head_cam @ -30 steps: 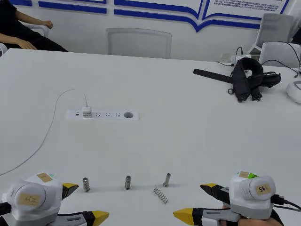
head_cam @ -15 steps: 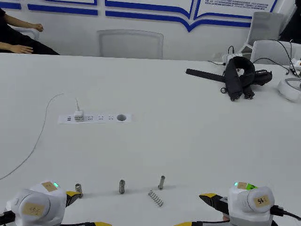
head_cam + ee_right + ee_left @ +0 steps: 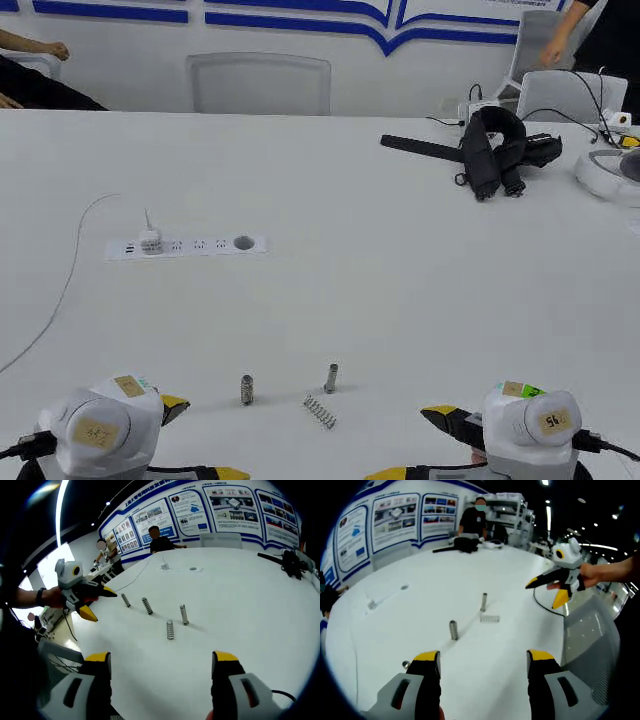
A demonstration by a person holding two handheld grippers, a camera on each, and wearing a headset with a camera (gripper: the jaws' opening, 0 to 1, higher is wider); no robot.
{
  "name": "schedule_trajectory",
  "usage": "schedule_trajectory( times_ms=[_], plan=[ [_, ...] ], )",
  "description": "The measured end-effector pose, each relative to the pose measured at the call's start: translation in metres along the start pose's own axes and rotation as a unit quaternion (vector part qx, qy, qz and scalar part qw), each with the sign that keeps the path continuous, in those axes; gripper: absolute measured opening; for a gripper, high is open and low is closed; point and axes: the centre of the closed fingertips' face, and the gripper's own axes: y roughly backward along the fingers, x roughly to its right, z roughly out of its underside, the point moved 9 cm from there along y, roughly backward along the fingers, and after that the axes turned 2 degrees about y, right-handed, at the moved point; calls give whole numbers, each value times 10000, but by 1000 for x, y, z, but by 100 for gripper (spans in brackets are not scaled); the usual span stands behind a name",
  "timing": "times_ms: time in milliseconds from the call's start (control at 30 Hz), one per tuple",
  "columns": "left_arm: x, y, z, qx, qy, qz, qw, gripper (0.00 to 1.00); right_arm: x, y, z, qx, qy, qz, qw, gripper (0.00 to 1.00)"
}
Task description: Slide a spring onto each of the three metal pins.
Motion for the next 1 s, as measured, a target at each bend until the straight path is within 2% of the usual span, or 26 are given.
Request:
schedule_trajectory(
  times_ms=[267,533,733,900,1000],
  plan=[
    [7,-16,-11,-158,-409,247,9987,71,-1,1,3,17,-26,-20,10000,84],
    [12,-34,-18,-370,-809,484,9949,71,-1,4,9,22,-86,-15,10000,84],
    [19,-48,-23,-545,-1206,693,9888,71,-2,6,16,0,-123,-17,9999,84],
    [22,-61,-25,-651,-1357,872,9848,71,-3,7,20,-5,-163,-15,9999,84],
    [24,-69,-27,-740,-1549,954,9805,71,-3,8,23,-39,-167,-10,9999,84]
  ],
)
